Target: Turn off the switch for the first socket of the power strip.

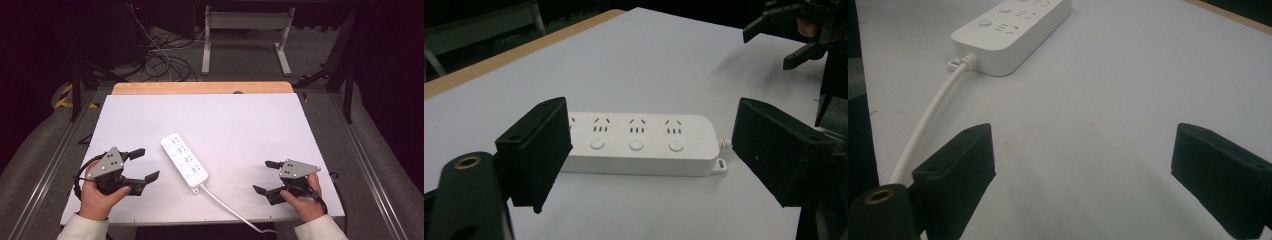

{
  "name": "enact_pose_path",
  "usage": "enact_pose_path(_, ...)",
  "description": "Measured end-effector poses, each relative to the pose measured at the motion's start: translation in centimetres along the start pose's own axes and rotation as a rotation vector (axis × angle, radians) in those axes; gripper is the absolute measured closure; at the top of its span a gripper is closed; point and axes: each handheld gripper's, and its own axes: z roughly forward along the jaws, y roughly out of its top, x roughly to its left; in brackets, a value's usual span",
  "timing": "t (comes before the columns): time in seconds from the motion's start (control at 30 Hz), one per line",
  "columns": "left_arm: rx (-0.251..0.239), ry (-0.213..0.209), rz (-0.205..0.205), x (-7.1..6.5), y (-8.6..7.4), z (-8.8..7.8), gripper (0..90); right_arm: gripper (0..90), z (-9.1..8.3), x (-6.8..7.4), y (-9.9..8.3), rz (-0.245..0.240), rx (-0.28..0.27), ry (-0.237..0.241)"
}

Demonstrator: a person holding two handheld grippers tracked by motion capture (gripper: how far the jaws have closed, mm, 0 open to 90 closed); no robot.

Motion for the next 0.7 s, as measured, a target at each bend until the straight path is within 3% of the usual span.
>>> enact_pose_path(0.2, 0.014, 0.009, 0.005, 0.5, -1.6, -0.1, 15.1, 9.8, -0.1, 0.0, -0.1, 0.005, -0.004, 0.004)
enact_pose_path(0.4, 0.046, -0.003, -0.031, 0.8, -3.4, 0.2, 11.2, 9.5, -0.1, -0.1, -0.1, 0.007, -0.003, 0.009)
enact_pose_path(0.5, 0.059, 0.025, -0.066, 0.9, -4.2, 0.4, 11.2, 9.3, 0.0, -0.1, -0.1, 0.010, 0.000, 0.012)
enact_pose_path(0.7, 0.077, 0.045, -0.060, 0.8, -5.3, 0.8, 10.7, 9.3, 0.0, -0.1, -0.2, 0.011, 0.002, 0.016)
